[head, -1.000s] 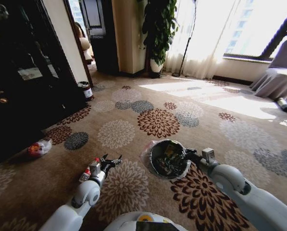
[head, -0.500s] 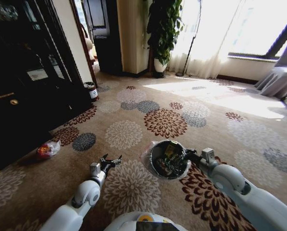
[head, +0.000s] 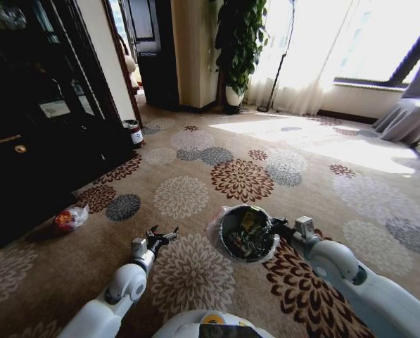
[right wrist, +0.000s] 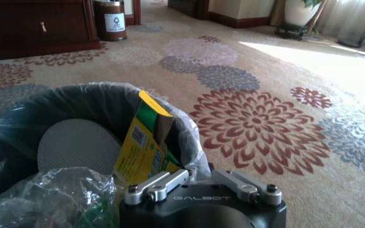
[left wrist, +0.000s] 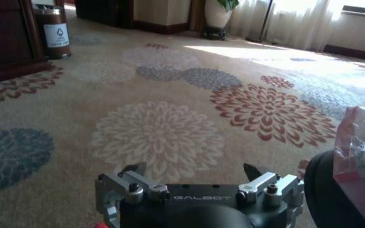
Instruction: Pick up the trash from the ground and place it into the trash bin.
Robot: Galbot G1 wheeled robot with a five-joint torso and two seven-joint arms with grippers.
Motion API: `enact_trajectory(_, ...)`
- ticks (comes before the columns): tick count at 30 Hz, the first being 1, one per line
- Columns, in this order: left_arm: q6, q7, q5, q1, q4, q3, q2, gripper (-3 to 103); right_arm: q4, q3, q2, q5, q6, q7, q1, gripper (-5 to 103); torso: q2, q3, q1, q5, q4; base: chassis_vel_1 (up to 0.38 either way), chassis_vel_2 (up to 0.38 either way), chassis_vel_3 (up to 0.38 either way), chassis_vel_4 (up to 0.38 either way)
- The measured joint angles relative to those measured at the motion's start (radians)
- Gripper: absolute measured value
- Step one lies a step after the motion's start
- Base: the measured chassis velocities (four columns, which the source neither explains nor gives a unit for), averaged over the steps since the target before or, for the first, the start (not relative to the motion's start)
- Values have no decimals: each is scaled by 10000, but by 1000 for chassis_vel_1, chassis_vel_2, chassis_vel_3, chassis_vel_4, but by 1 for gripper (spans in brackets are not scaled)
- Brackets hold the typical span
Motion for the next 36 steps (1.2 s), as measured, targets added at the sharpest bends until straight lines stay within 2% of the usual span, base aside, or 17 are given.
enact_trajectory(29, 1, 1, -1, 0, 0, 0, 0, 100, -4, 0, 0, 1, -3, 0, 0, 1, 1, 0, 0, 1, -2, 0, 0, 0, 0)
enact_trajectory(32, 6, -21, 51, 33, -138, -7, 6, 100, 0, 72, 14, 2, -3, 0, -51, 1, 0, 0, 0, 0, 0, 0, 0, 0, 0)
enact_trajectory(35, 63, -355, 649, 449, -1520, -166, 95, 100, 324, 1193, 228, 3, 59, 1, -750, 1, 2, -1, 0, 7, 0, 0, 0, 0, 0)
enact_trajectory(36, 63, -355, 649, 449, -1520, -166, 95, 100, 324, 1193, 228, 3, 59, 1, -750, 1, 2, -1, 0, 7, 0, 0, 0, 0, 0)
